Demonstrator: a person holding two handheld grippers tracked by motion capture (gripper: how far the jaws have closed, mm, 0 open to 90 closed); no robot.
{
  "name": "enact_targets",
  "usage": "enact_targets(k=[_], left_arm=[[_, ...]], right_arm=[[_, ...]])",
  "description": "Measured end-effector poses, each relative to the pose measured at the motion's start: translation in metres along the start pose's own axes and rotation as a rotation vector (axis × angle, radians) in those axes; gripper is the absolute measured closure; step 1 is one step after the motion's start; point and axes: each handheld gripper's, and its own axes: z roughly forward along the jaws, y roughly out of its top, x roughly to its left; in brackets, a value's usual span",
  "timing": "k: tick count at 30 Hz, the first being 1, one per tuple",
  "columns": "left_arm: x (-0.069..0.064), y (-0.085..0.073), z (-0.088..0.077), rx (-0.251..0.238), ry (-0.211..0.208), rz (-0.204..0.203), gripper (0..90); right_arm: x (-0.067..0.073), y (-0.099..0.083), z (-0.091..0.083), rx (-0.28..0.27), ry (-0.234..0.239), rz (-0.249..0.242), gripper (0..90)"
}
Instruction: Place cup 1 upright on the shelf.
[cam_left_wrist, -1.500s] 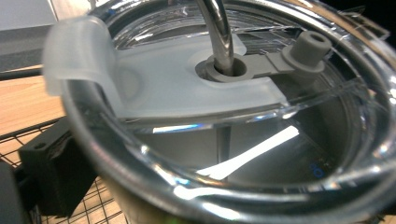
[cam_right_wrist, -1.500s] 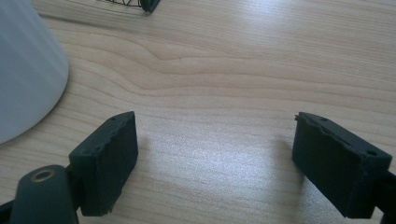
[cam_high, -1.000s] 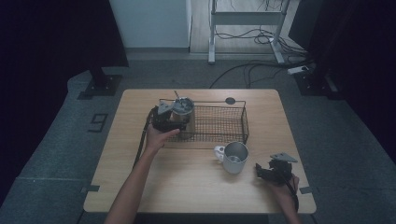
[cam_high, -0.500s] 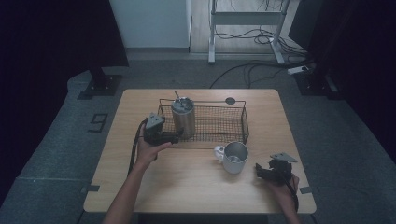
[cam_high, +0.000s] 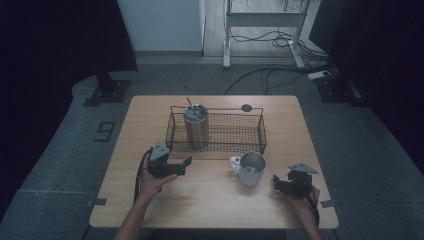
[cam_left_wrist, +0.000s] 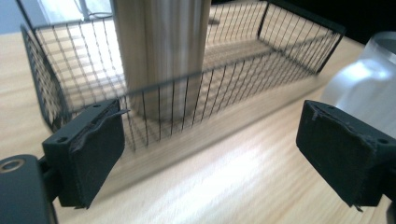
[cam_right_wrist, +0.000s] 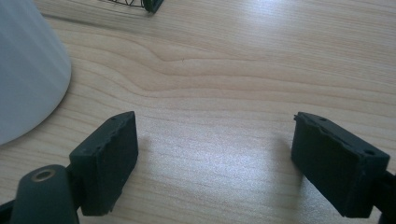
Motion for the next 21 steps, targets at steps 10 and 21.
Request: enact_targets(k=[10,21], left_arm=[[-0.009,-0.032,-0.012,0.042,-0.004,-0.008,10.0],[-0.007,-0.052,-0.009,0.098,0.032,-0.01,14.2]], right_arm=[[0.0,0.0,0.0,0.0,-0.001,0.0,14.6],[0.0,0.0,0.0,0.001,-0.001,0.0,14.4]])
